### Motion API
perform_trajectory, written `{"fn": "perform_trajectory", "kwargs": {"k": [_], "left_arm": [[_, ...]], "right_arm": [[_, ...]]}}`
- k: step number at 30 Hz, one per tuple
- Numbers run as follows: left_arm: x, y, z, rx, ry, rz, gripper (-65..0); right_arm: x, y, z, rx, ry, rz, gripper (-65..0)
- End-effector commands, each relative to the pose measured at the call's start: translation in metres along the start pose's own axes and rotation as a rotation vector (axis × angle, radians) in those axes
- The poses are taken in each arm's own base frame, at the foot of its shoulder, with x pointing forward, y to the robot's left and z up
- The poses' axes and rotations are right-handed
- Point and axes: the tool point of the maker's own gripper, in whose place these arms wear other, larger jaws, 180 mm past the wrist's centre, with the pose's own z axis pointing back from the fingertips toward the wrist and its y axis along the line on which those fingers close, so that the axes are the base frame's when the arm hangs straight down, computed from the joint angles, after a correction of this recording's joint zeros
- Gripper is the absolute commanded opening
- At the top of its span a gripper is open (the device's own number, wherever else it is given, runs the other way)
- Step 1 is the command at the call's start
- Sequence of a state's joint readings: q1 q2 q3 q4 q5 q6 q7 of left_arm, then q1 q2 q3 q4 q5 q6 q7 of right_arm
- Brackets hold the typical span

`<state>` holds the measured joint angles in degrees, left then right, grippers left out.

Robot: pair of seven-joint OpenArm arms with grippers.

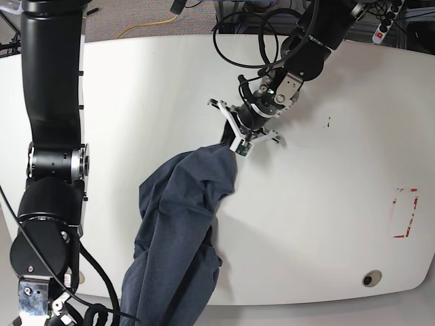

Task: Fold the T-shirt properly
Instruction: 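Pull the shirt apart, left gripper moving away from the right gripper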

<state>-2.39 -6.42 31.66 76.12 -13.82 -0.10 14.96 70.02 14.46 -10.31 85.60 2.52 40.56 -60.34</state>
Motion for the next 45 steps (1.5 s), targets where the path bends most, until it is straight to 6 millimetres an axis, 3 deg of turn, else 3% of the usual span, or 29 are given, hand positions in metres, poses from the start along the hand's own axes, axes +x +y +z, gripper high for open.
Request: {"fn": "perform_trajectory", "kwargs": {"k": [1, 5, 15, 24, 29, 36, 40, 42, 45], "left_arm": [[0.008, 0.035, 0.014, 0.076, -0.02, 0.0, -65.0], [0.031, 0.07, 0.037, 0.154, -0.093, 0.009, -65.0], [0.082, 0.149, 0.099, 0.341, -0.219, -0.037, -65.0], [0.14, 0.218, 0.171, 0.561, -0.333, -0.012, -65.0], [0.175, 0.233, 0.197, 0.615, -0.385, -0.016, -65.0], [0.229, 0.273, 0.253, 0.714, -0.423, -0.043, -65.0], [0.245, 0.292, 0.28, 0.767, -0.403, -0.029, -65.0], [0.25, 0.3, 0.294, 0.796, -0.395, -0.04, -65.0], [0.25, 0.303, 0.299, 0.808, -0.386, -0.05, -65.0]], "right_arm": [[0.015, -0.024, 0.011, -0.06, -0.044, -0.006, -65.0], [-0.001, -0.029, 0.012, -0.071, -0.011, -0.006, -65.0], [-0.019, -0.035, 0.008, -0.069, 0.036, -0.017, -65.0], [-0.035, -0.055, 0.001, -0.074, 0.038, -0.051, -65.0], [-0.043, -0.061, -0.001, -0.075, 0.042, -0.067, -65.0], [-0.044, -0.066, 0.0, -0.083, 0.046, -0.07, -65.0], [-0.054, -0.075, 0.005, -0.101, 0.067, -0.068, -65.0], [-0.06, -0.069, 0.003, -0.088, 0.074, -0.073, -65.0], [-0.075, -0.064, 0.003, -0.082, 0.092, -0.088, -65.0]]}}
